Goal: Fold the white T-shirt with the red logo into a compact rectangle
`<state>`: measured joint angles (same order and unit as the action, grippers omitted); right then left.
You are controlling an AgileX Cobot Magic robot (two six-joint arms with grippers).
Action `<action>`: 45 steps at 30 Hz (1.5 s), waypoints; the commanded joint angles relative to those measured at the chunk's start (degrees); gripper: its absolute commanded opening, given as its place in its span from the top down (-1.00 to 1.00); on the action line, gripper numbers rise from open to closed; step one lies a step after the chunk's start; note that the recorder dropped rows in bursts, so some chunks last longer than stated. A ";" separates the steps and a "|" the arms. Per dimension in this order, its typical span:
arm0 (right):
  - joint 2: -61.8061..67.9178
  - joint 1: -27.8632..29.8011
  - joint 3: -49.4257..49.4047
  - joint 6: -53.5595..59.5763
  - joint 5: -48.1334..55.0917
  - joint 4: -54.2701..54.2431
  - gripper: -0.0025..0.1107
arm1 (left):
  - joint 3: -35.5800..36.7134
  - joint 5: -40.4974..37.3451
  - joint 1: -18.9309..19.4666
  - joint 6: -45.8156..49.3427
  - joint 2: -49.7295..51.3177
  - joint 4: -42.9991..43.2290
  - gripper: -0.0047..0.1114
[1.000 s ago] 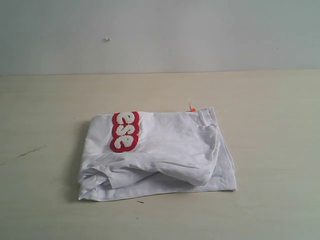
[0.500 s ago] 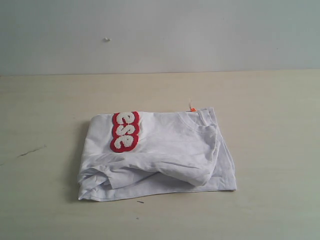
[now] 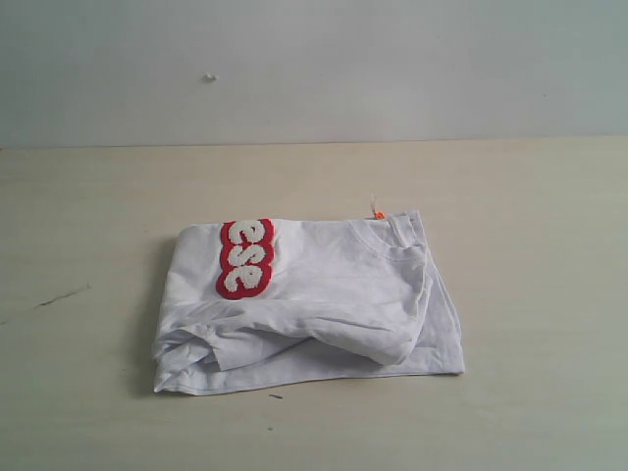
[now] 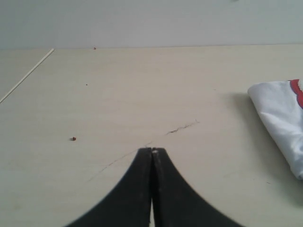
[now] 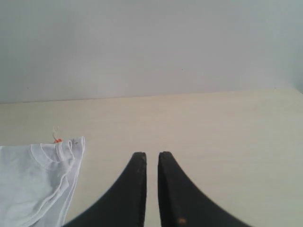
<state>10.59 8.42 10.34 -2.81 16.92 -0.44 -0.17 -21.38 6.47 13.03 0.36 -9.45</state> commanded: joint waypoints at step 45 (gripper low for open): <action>-10.59 0.38 -5.91 -1.50 5.71 1.89 0.77 | 0.17 0.45 0.22 -0.01 -0.36 -0.41 0.92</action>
<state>0.35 8.42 4.75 -4.18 22.97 1.44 -0.17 -21.38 6.47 13.03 0.36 -9.45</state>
